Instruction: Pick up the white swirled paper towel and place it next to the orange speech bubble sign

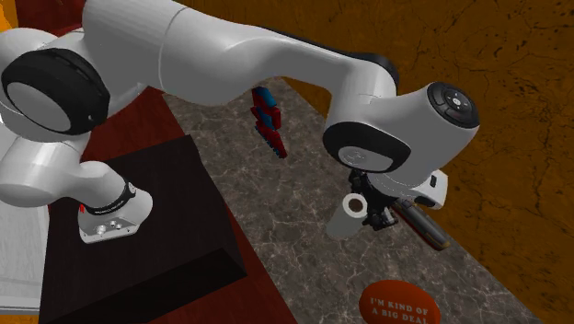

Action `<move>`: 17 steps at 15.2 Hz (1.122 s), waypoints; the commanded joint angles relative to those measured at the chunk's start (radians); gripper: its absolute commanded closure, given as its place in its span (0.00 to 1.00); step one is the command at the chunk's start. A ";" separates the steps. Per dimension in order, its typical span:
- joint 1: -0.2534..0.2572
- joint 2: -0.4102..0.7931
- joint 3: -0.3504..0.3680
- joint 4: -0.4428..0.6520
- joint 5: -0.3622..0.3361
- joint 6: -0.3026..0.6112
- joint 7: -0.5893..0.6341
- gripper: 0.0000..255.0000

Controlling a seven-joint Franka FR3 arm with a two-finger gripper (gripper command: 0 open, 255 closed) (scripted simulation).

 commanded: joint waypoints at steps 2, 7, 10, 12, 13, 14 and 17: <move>-0.063 0.125 0.008 0.153 0.024 -0.028 -0.033 1.00; -0.195 0.418 0.035 0.587 0.052 -0.160 -0.048 1.00; -0.210 0.465 0.041 0.637 0.053 -0.162 -0.047 1.00; -0.203 0.457 0.040 0.595 0.055 -0.129 -0.052 1.00; -0.200 0.456 0.040 0.579 0.055 -0.115 -0.054 1.00; -0.198 0.456 0.040 0.565 0.056 -0.101 -0.056 1.00; -0.193 0.461 0.040 0.532 0.058 -0.065 -0.060 1.00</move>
